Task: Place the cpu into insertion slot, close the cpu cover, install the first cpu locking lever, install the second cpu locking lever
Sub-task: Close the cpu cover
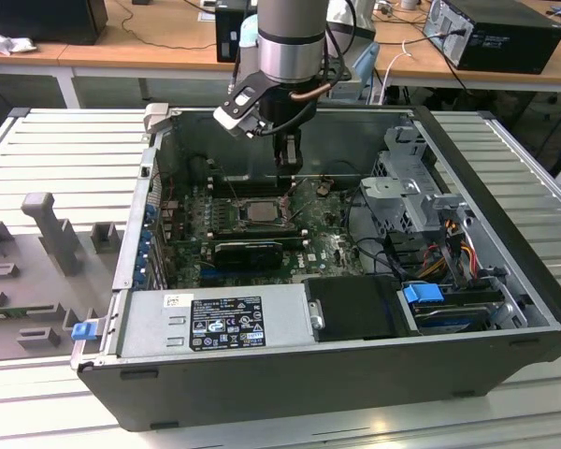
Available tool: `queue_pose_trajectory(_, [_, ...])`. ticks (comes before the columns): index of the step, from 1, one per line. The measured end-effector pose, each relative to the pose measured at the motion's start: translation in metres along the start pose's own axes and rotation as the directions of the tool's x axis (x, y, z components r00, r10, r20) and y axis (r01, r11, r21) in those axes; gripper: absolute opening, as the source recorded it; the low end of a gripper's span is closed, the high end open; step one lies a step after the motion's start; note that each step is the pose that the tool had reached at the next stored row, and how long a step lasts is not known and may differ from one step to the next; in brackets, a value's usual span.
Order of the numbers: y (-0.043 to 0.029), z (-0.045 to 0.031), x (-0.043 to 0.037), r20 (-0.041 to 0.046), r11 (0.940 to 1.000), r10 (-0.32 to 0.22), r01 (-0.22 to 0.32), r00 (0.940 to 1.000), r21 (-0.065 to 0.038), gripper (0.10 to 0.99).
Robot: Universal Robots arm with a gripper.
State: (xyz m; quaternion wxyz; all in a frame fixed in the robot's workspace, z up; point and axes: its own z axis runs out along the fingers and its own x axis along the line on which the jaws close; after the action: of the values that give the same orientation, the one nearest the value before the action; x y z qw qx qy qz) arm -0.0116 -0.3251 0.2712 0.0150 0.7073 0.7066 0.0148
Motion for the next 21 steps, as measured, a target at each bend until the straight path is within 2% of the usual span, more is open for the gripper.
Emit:
queue_pose_trajectory(10, [0.0106,0.0005,0.0,0.0,1.0,0.0,0.0,1.0,0.0,0.106])
queue_pose_trajectory(21, [0.0181,0.0007,0.0,0.0,1.0,0.0,0.0,1.0,0.0,0.106])
